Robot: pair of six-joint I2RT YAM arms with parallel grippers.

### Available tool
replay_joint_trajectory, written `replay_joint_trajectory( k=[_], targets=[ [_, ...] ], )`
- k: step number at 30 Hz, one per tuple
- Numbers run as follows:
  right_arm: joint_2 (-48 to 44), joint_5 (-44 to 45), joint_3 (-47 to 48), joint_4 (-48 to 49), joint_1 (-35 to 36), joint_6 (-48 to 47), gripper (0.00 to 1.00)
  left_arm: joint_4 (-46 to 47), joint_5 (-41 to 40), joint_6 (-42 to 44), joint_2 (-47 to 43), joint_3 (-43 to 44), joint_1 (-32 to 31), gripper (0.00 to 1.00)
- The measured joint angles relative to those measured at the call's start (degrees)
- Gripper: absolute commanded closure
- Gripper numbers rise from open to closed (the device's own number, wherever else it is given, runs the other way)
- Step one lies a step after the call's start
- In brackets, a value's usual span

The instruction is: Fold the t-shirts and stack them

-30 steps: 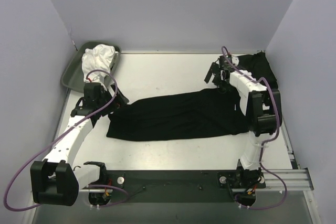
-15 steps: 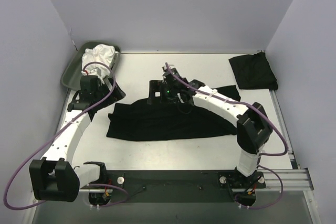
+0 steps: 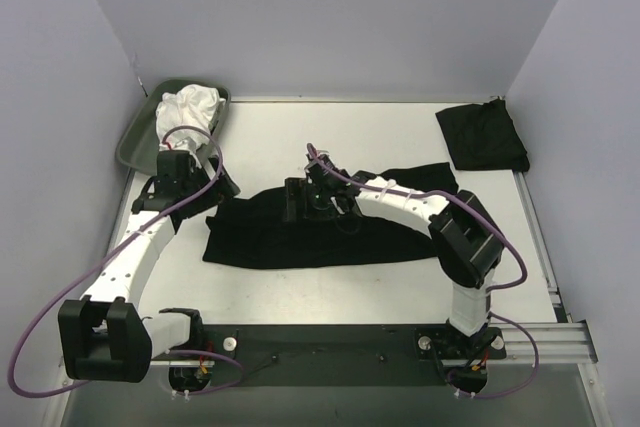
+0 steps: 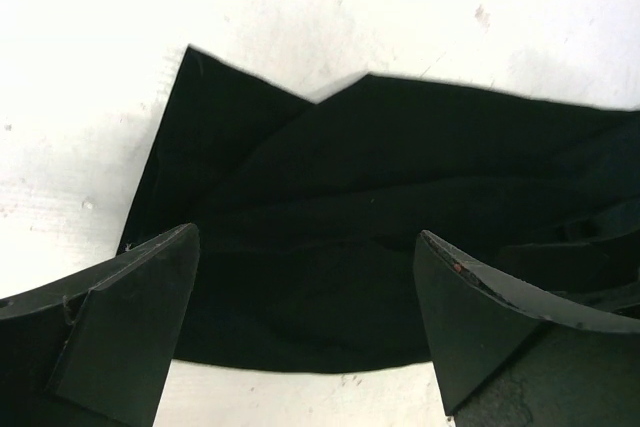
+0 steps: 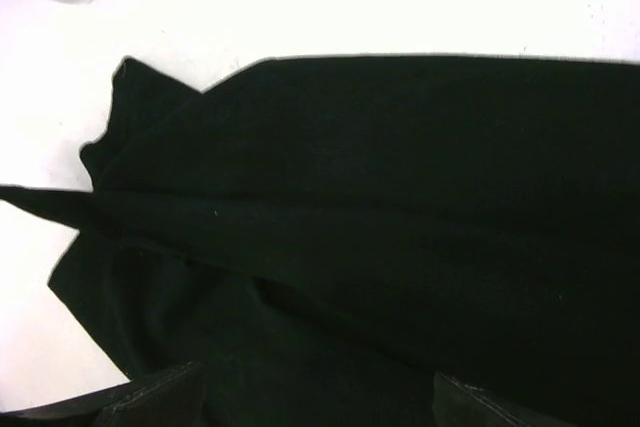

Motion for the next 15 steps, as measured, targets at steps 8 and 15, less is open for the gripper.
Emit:
replay_joint_trajectory(
  k=[8, 15],
  targets=[
    [-7.4, 4.5, -6.9, -0.8, 1.6, -1.6, 0.03, -8.8, -1.1, 2.0, -0.5, -0.1, -1.4, 0.03],
    [-13.4, 7.4, -11.4, -0.4, 1.5, -2.3, 0.02, -13.9, -1.4, 1.9, -0.8, 0.5, -1.0, 0.03]
  ],
)
